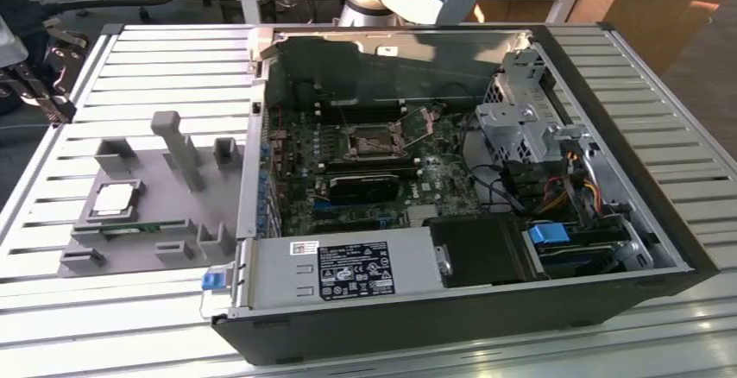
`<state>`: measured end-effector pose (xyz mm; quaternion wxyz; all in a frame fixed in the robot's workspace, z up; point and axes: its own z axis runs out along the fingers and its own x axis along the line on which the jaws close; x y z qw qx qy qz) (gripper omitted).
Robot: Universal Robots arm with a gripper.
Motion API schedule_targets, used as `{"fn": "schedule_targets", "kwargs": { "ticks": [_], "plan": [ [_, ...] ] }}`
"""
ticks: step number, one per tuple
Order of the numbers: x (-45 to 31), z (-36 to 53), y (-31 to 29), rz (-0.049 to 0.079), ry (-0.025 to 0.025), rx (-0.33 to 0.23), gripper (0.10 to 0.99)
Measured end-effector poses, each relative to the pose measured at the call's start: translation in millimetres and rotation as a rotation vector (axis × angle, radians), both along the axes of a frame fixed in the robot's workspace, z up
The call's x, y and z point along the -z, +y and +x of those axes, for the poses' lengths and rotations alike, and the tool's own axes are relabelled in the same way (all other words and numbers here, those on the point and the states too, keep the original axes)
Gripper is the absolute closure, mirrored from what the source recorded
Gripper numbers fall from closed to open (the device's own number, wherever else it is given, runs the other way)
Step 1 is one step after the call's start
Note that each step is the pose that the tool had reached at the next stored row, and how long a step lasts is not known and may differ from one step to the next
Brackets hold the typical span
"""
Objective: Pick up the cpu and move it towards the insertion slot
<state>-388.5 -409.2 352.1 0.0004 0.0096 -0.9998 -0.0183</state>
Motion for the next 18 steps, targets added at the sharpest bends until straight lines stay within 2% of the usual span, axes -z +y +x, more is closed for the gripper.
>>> {"fn": "schedule_targets", "kwargs": {
  "ticks": [6,18],
  "plan": [
    [5.7,-0.1,-0.1,-0.016,-0.0001,0.0,0.984],
    [19.9,-1.9,0.0,-0.018,-0.0001,0.0,0.984]
  ]
}}
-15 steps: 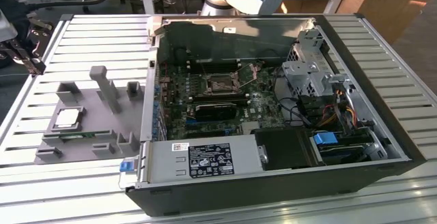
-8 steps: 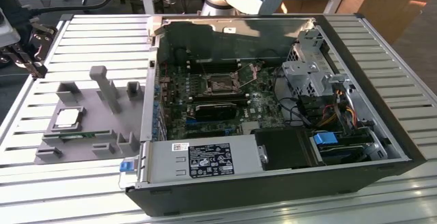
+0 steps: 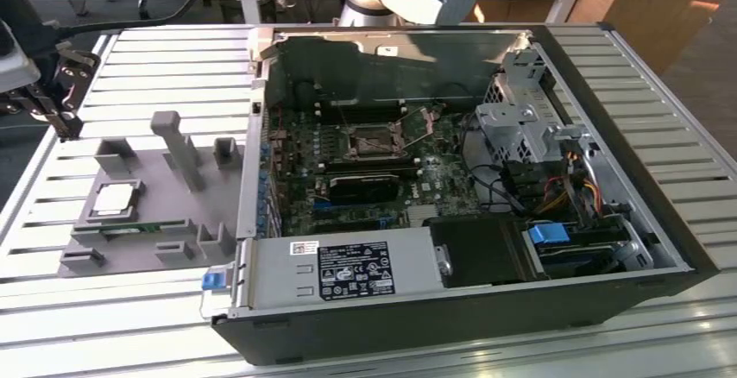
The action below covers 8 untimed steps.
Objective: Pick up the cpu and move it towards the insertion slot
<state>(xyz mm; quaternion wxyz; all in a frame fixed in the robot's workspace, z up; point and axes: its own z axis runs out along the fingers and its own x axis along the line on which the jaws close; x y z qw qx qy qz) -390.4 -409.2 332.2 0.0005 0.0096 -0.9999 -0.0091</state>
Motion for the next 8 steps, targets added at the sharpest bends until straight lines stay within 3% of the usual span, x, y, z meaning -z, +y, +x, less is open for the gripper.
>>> {"fn": "schedule_targets", "kwargs": {
  "ticks": [8],
  "plan": [
    [11.1,-1.9,0.0,0.0,-0.0002,0.0,0.984]
  ]
}}
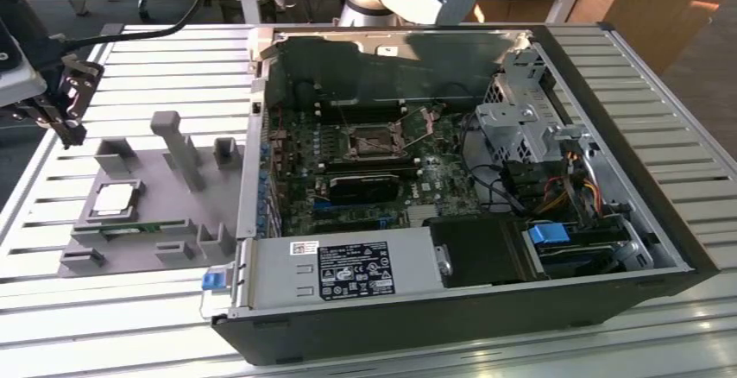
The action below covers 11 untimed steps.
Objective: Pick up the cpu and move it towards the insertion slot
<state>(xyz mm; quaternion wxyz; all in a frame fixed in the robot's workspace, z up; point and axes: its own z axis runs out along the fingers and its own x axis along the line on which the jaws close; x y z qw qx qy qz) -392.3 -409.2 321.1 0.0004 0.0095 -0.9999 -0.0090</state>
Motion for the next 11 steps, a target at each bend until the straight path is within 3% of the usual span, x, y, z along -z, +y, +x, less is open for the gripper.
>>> {"fn": "schedule_targets", "kwargs": {
  "ticks": [11],
  "plan": [
    [12.1,-5.7,0.0,0.0,-0.0054,0.0,0.984]
  ]
}}
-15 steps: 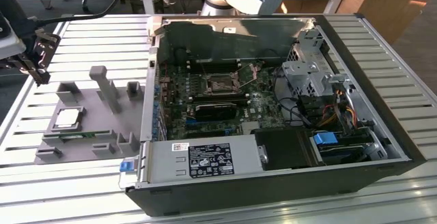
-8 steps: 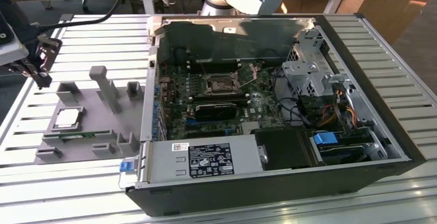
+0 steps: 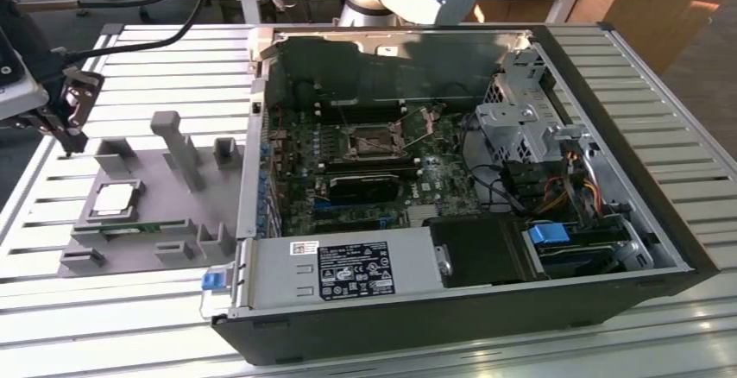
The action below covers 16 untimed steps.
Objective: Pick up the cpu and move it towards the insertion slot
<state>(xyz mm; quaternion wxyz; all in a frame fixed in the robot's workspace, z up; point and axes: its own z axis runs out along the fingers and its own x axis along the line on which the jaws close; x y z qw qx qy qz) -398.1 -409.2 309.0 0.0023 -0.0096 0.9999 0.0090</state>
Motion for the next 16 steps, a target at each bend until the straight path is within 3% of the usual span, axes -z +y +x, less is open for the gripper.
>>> {"fn": "schedule_targets", "kwargs": {
  "ticks": [9,16],
  "plan": [
    [14.9,-5.7,-0.1,0.0,-0.0125,0.0,0.984],
    [27.7,-7.4,0.0,0.0,-0.0153,0.0,0.984]
  ]
}}
